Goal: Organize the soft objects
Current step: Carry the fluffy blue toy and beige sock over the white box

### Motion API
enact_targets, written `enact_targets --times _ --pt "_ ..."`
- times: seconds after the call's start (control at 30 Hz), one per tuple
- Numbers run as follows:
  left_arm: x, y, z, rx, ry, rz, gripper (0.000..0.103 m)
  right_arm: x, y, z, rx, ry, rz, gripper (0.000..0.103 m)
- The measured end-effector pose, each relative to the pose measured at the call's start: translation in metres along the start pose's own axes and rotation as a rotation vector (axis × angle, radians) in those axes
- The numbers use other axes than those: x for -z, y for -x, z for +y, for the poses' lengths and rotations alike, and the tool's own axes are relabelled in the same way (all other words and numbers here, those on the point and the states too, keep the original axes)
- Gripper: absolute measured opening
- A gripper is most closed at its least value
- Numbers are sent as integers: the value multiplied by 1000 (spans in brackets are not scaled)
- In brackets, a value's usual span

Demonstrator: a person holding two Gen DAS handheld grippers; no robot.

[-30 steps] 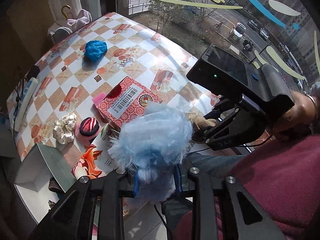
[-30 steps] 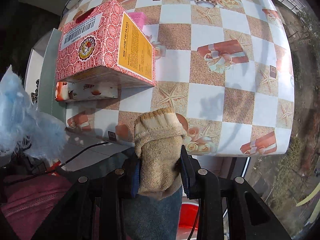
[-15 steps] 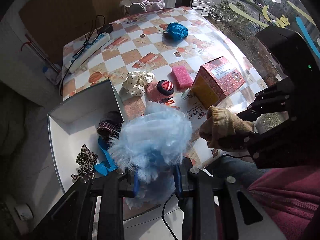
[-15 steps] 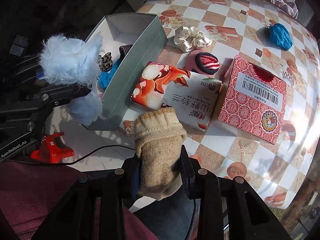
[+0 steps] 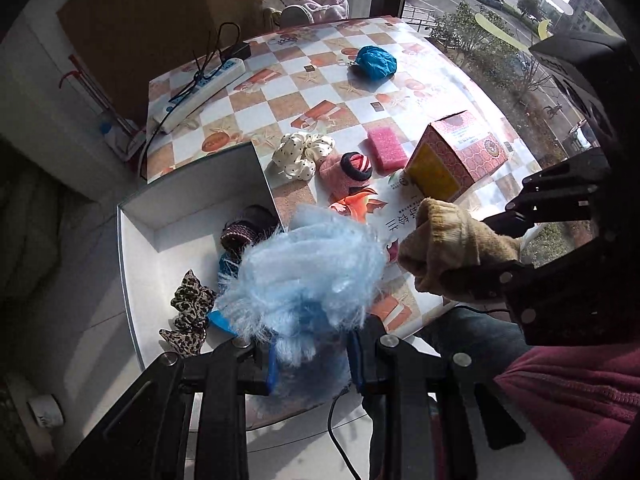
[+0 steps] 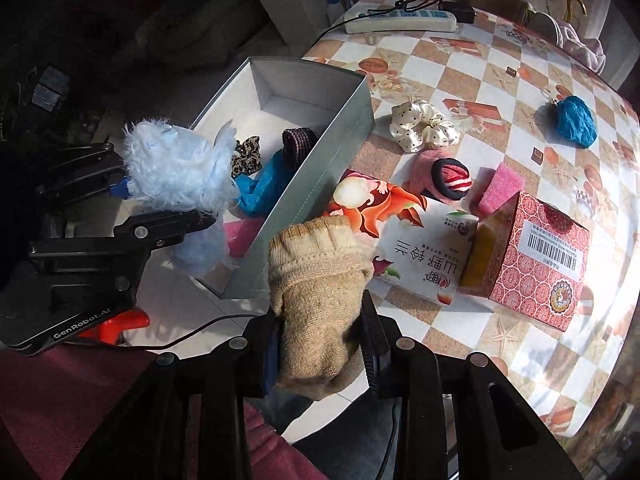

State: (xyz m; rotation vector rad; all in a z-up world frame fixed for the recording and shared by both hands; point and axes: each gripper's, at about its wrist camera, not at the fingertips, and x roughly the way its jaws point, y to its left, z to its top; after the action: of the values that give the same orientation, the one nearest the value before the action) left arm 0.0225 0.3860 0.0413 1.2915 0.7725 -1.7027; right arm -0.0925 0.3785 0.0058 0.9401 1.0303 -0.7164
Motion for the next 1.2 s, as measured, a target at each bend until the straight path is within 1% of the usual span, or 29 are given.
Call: enact_targets --times 0.4,0.73,0.9,1.2 --pt "2 0 2 11 21 -11 29 1 -1 2 13 6 17 35" --pt "2 -3 7 14 55 -26 30 -2 0 5 45 25 31 35" --pt "5 -4 13 11 83 -33 29 -5 -1 6 57 31 40 35" --pt "15 -5 29 -3 152 -42 29 -22 -5 20 65 92 51 35"
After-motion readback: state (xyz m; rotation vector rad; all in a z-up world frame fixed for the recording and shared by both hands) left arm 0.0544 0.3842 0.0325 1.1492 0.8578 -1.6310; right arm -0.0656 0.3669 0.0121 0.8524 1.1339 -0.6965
